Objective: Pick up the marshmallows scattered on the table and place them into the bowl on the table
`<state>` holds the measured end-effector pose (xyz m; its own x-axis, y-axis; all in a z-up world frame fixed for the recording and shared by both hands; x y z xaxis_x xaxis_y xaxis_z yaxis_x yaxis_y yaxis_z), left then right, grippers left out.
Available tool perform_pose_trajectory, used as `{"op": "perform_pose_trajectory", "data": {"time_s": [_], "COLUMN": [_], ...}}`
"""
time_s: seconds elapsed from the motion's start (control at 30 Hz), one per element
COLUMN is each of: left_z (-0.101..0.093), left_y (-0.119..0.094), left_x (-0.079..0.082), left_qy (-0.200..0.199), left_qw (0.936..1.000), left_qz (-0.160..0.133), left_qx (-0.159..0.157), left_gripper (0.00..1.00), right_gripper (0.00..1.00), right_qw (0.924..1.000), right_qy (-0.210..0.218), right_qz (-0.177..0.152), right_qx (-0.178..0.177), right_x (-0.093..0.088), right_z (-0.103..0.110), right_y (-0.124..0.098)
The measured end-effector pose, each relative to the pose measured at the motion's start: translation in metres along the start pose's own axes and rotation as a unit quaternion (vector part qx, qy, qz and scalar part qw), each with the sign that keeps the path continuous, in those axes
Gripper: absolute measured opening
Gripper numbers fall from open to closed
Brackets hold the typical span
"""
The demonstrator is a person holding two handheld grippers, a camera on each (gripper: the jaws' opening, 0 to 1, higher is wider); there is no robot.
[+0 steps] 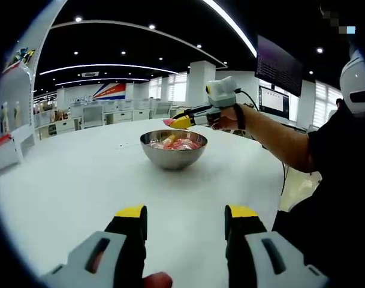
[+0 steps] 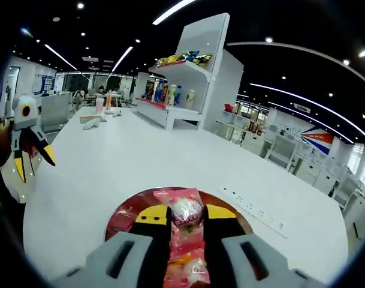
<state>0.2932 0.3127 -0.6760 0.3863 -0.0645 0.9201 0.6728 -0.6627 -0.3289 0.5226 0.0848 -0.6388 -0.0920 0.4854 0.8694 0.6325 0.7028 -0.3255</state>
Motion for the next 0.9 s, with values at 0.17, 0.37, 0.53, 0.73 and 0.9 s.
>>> {"op": "perform_pose_trajectory", "data": {"time_s": [0.17, 0.37, 0.53, 0.73, 0.9], "left_z": [0.002, 0.001, -0.001, 0.002, 0.004], "left_y": [0.0, 0.004, 0.011, 0.016, 0.019], "left_x": [0.0, 0.001, 0.004, 0.013, 0.021], "left_qy": [0.0, 0.0, 0.002, 0.004, 0.004], "left_qw": [1.0, 1.0, 1.0, 0.9999, 0.9998], "left_qz": [0.001, 0.001, -0.001, -0.008, -0.015], "left_qx": [0.002, -0.001, -0.009, -0.012, -0.014], "left_gripper": [0.52, 0.52, 0.52, 0.52, 0.53], "right_gripper": [0.23, 0.29, 0.31, 0.33, 0.33], "right_qw": [1.0, 1.0, 1.0, 0.9998, 0.9991], "right_qy": [0.003, -0.001, -0.007, 0.002, 0.017], "right_qz": [0.006, 0.0, -0.006, -0.02, -0.038], "right_qx": [0.001, -0.001, -0.003, 0.002, -0.002], "right_x": [-0.004, -0.001, 0.002, 0.002, -0.002], "right_z": [-0.005, -0.009, -0.005, -0.01, -0.019], "right_y": [-0.002, -0.013, -0.026, -0.047, -0.073]}}
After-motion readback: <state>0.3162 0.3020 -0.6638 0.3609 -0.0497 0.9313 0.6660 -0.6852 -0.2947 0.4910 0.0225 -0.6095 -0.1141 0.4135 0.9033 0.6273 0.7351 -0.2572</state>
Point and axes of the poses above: the point that each gripper's makers call its tool centre point, and the gripper's own axes: y roughly forward along the fingers, z roughly to its left, x roughly out of its top, the point moved 7 cm from there along -y, roughly backward along the fingers, and after that the axes turned 8 degrees about -y, right-handed, at the moved point
